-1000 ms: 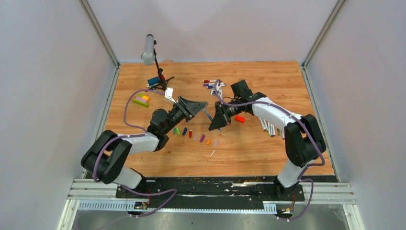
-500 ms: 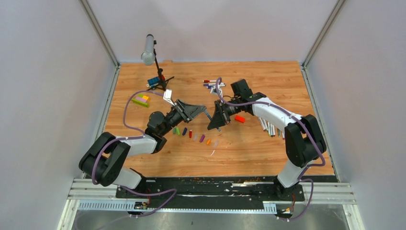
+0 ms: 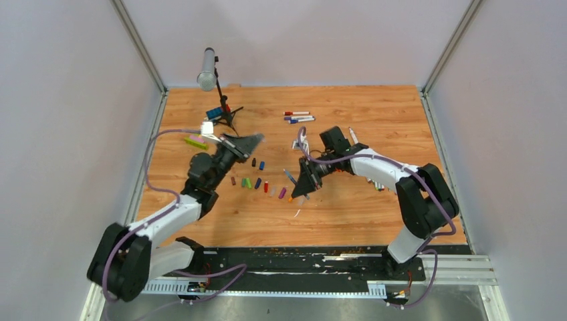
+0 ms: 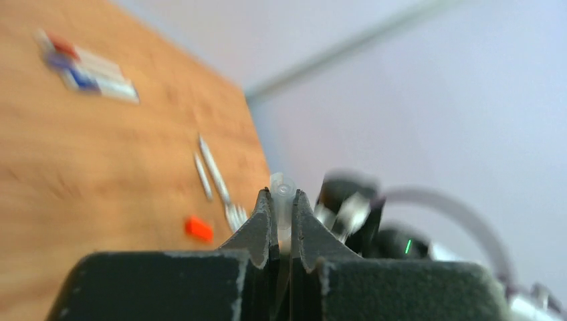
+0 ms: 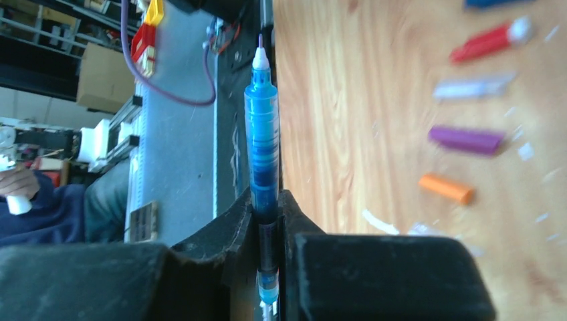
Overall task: Open the pen caps
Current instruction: Open the pen cap from the pen, then place the pen at the center of the board.
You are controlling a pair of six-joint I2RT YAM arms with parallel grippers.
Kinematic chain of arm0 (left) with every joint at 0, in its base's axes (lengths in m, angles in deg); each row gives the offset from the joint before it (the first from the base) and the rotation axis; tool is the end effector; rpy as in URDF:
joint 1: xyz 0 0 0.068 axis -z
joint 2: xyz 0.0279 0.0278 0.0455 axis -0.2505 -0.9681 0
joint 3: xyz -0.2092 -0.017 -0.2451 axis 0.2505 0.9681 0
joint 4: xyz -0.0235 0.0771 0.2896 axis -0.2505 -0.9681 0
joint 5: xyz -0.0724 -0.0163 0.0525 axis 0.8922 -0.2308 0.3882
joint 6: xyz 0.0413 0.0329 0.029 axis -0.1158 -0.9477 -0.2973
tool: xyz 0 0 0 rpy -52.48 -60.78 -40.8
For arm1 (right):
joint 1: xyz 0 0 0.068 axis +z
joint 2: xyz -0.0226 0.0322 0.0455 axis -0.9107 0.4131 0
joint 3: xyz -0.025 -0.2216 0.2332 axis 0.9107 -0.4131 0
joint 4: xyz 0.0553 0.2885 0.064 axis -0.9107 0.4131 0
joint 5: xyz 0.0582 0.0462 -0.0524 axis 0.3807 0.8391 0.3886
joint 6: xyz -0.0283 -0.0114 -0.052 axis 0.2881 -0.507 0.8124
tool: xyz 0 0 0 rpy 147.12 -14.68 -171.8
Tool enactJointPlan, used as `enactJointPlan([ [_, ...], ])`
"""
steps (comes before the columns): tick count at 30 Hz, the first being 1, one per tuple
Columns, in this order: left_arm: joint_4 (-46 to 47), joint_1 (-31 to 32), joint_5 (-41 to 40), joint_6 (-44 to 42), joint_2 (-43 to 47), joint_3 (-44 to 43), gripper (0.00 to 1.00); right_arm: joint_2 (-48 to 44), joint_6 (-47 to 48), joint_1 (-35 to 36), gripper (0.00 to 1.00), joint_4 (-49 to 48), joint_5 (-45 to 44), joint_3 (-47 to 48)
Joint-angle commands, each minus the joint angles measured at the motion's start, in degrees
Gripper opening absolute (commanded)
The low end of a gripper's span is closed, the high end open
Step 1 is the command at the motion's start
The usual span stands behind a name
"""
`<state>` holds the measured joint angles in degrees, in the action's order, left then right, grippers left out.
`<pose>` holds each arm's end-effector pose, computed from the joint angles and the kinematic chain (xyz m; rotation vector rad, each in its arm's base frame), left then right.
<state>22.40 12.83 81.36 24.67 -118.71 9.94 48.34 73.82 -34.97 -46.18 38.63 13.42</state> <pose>0.2361 -0.1311 0.2706 -0.3959 1.5882 -1.4364 0.3021 0.2266 0.2402 -1.1798 2.0533 1.6459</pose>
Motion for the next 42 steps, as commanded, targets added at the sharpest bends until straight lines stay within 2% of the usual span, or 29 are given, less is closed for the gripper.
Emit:
enactJointPlan([
  [1, -6.83, -5.8, -15.64, -2.61, 10.9, -1.08, 0.0, -4.27, 3.86, 0.52, 0.0, 1.47, 1.48, -5.89],
  [5, -6.36, -7.32, -14.91, -2.17, 13.7, 1.02, 0.0, -6.01, 4.77, 0.51, 0.0, 0.74, 1.27, -6.71],
  [8, -5.55, -7.46, -8.77, -3.0, 12.98, 1.77, 0.0, -5.88, 11.55, 0.49, 0.0, 6.61, -3.25, -4.15],
  [10, -8.14, -7.55, -2.74, -4.21, 12.67, 2.05, 0.0, -6.42, 17.64, 0.5, 0.0, 10.43, -7.99, -2.78],
  [13, -17.63, -7.56, 3.68, -7.01, 13.6, 2.69, 0.0, -8.27, 23.15, 0.26, 0.0, 12.9, -13.96, -2.89],
  [16, -30.82, -7.56, 6.57, -12.5, 16.13, 2.93, 0.0, -9.74, 24.78, -1.1, 0.0, 12.92, -19.11, -3.71],
  [19, -43.66, -7.56, 5.25, -19.45, 19.18, 1.91, 0.0, -9.83, 24.49, -4.52, 0.0, 12.71, -21.53, -3.37],
  [22, -50.98, -7.56, 2.67, -24.27, 21.04, 1.34, 0.0, -8.72, 23.53, -8.8, 0.0, 12.74, -24.02, -2.43],
  [25, -52.15, -7.55, 1.87, -26.26, 20.36, 0.56, 0.01, -7.9, 21.29, -13.76, 0.0, 11.55, -28.93, -1.71],
  [30, -50.34, -7.56, 4.86, -28.99, 14.05, -2.62, 0.0, -5.54, 16.33, -23.87, 0.0, 9.42, -34.5, 0.64],
  [34, -49.08, -7.48, 6.73, -30.17, 11.13, -4.44, 0.0, 0.05, 15.62, -31.49, 0.01, 10.79, -36.78, 6.8],
  [37, -49.08, -7.47, 6.8, -30.79, 11.06, -4.95, 0.0, 6.12, 17.48, -34.01, 0.03, 13.7, -40.06, 13.53],
  [42, -49.08, -7.47, 6.64, -30.52, 11.93, -3.69, 0.01, 15.46, 18.71, -34.24, 0.06, 17.59, -44.81, 23.93],
])
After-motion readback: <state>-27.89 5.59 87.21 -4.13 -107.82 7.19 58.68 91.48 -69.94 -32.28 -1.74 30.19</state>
